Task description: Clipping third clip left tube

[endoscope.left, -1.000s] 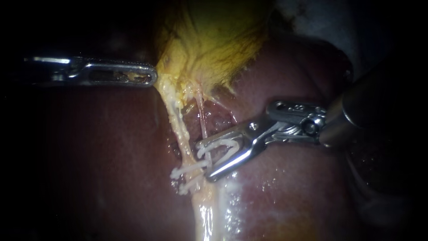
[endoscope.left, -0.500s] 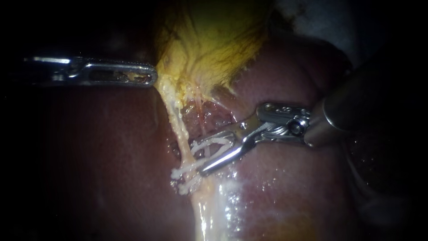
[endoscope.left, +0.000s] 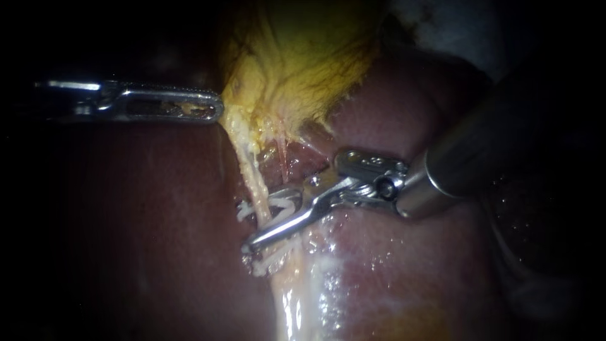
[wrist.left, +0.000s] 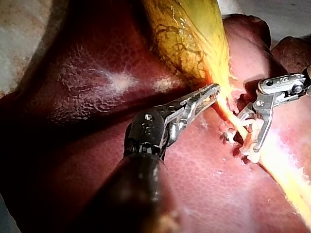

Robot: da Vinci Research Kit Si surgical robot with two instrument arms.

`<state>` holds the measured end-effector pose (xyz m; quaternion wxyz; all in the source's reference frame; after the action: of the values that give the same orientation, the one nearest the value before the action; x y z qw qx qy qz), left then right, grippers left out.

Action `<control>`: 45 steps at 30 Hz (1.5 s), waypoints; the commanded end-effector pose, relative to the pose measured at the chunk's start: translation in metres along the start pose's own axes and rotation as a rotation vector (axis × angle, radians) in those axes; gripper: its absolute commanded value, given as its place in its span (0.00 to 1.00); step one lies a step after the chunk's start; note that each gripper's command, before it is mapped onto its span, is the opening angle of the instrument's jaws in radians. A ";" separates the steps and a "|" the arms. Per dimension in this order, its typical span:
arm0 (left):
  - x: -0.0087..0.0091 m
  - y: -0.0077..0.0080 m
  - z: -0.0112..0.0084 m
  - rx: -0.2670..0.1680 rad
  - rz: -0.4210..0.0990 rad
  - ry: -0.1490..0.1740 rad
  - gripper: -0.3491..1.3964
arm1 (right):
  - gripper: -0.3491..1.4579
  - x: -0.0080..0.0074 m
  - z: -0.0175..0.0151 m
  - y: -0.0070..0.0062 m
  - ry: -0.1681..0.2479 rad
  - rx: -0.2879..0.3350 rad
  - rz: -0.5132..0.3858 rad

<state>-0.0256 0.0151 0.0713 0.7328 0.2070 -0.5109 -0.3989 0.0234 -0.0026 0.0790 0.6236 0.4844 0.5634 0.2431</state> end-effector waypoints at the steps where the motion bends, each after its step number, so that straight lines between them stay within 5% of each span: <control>1: 0.0000 0.0000 0.0000 0.000 0.000 0.000 0.00 | 0.49 0.0002 0.0001 -0.0001 0.010 0.006 0.001; 7: 0.0000 0.0000 0.0000 0.000 0.001 0.000 0.00 | 0.49 0.0018 0.0005 -0.0005 0.065 0.039 0.025; 16: 0.0000 0.0001 0.0000 0.000 0.001 0.000 0.00 | 0.44 0.0046 0.0004 -0.0016 0.089 0.039 0.071; 23: 0.0000 0.0001 0.0000 0.001 0.001 0.000 0.00 | 0.33 0.0047 0.0004 -0.0017 0.098 0.028 0.107; 32: 0.0000 0.0001 0.0000 0.001 0.001 0.001 0.00 | 0.00 0.0045 0.0004 -0.0017 0.099 0.027 0.130; 45: 0.0000 0.0001 0.0000 0.001 0.000 0.001 0.00 | 0.00 0.0039 0.0005 -0.0017 0.097 0.028 0.139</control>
<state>-0.0256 0.0151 0.0713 0.7330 0.2073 -0.5109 -0.3984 0.0244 -0.0001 0.0756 0.5703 0.5185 0.5613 0.3015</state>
